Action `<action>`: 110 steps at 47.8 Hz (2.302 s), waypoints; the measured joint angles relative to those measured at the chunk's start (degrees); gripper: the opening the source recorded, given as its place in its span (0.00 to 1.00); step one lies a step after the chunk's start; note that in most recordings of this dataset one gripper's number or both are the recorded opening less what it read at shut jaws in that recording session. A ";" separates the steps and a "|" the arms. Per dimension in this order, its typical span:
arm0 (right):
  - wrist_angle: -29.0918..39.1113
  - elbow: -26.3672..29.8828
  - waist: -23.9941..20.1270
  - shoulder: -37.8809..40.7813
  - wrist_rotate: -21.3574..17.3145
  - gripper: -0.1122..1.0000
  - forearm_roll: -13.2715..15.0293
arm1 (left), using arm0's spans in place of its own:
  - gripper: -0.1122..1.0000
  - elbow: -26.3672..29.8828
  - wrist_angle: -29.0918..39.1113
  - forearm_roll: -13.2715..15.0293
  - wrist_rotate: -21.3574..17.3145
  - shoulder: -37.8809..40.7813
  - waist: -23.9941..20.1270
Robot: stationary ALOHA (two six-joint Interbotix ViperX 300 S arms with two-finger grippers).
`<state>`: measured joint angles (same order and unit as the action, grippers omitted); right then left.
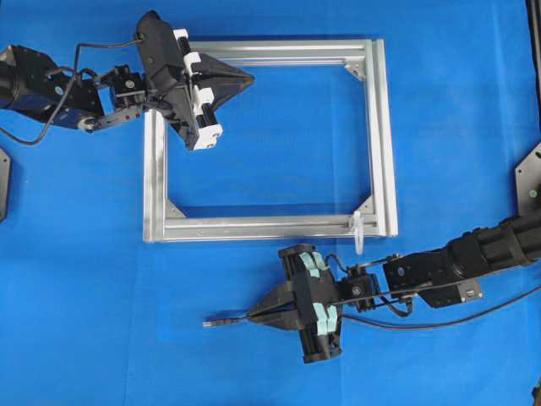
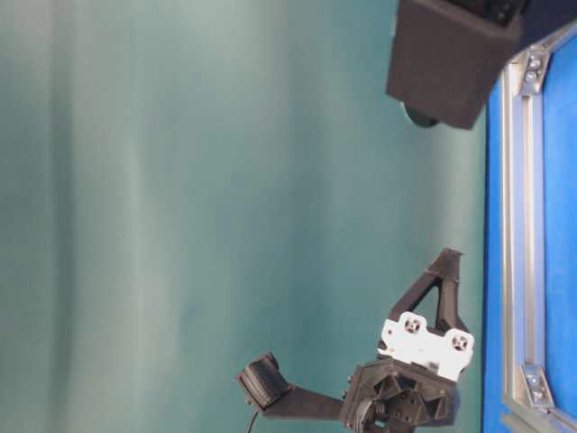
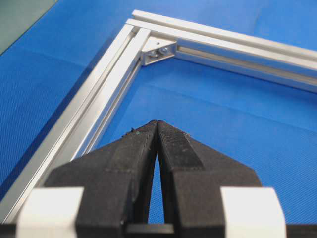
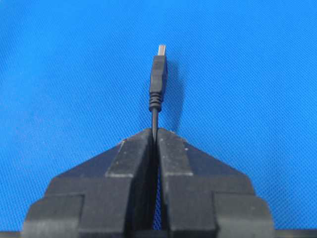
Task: Insert the wire through the string loop located on the right side.
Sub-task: 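Lift the cable plug with the right gripper, pointing it left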
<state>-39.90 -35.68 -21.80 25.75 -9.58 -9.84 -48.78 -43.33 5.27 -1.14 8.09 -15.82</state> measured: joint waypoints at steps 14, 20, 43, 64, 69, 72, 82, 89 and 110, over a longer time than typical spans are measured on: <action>2.29 0.18 -0.70 -3.08 0.18 0.07 0.00 | 0.10 -0.09 0.00 0.00 0.00 0.09 0.00; 5.89 0.18 -0.70 -7.12 1.93 0.07 0.18 | 0.10 -0.09 0.00 0.00 0.00 0.09 0.00; 12.48 0.26 -0.70 -13.89 6.24 0.07 0.18 | 0.10 -0.09 0.00 0.00 0.00 0.00 0.00; 12.66 0.26 -0.70 -13.89 6.33 0.07 0.18 | 0.10 -0.09 0.00 0.00 0.00 0.09 0.00; 12.66 0.26 -0.70 -13.89 6.24 0.07 0.18 | 0.10 -0.09 0.00 0.00 0.00 0.09 0.00; 12.66 0.26 -0.70 -13.89 6.33 0.07 0.09 | 0.10 -0.09 0.00 0.00 0.00 0.00 0.00; 12.66 0.26 -0.70 -13.80 6.33 0.07 0.09 | 0.10 -0.09 0.00 0.00 0.00 0.09 0.00; 12.74 0.26 -0.70 -13.89 6.33 0.07 0.09 | 0.10 -0.09 0.00 0.00 0.09 0.09 0.00; 12.83 0.26 -0.70 -13.89 6.33 0.07 0.18 | 0.10 -0.09 0.18 0.00 0.00 0.09 0.00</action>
<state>-27.07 -35.42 -22.50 11.87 -3.25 -9.67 -48.87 -43.15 5.27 -1.14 8.17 -15.82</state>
